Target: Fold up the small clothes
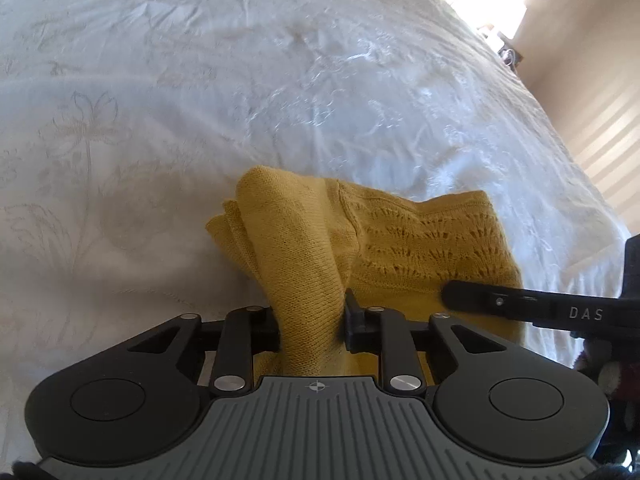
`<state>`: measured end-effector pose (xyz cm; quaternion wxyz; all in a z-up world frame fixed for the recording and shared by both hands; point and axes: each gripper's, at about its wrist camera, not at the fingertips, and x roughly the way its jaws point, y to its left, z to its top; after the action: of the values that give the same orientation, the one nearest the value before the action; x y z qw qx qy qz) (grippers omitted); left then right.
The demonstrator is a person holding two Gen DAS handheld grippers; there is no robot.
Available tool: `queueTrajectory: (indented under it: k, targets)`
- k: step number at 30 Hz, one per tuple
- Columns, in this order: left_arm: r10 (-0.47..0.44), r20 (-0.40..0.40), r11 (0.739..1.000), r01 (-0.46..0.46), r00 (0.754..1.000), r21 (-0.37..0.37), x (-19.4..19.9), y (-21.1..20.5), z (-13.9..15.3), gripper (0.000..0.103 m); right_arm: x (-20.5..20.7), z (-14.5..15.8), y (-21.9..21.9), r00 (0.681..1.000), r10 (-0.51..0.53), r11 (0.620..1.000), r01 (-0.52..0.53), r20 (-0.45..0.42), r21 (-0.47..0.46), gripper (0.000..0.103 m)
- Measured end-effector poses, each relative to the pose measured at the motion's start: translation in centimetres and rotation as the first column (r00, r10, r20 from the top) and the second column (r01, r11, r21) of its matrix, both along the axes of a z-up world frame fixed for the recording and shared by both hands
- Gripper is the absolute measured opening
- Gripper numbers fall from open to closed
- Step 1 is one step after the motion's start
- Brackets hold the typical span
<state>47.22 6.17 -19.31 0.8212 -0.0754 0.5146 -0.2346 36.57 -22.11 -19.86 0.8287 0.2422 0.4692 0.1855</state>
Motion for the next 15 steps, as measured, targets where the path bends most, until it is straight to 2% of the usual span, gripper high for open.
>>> queueTrajectory:
  k: [4, 8, 12, 15]
  targets:
    - [-0.036, 0.079, 0.999, 0.038, 0.996, -0.033, -2.9, -1.5, 3.6, 0.024, -2.7, 3.8, 0.6, 0.996, 0.025, 0.999, -0.022, 0.085, -0.037, 0.037]
    - [-0.086, 0.16, 0.995, 0.094, 0.983, -0.045, -6.2, -3.2, 7.2, 0.024, -6.1, 7.2, 0.3, 0.989, 0.02, 0.999, -0.015, 0.145, -0.035, 0.037]
    - [-0.122, 0.205, 0.989, 0.137, 0.971, -0.061, -9.6, -4.3, 9.9, 0.024, -9.5, 9.7, -0.4, 0.984, -0.004, 1.0, 0.008, 0.181, -0.024, 0.037]
    - [-0.143, 0.21, 0.983, 0.163, 0.967, -0.08, -12.4, -4.8, 11.5, 0.024, -12.2, 11.4, -1.1, 0.98, -0.008, 1.0, 0.01, 0.2, -0.01, 0.037]
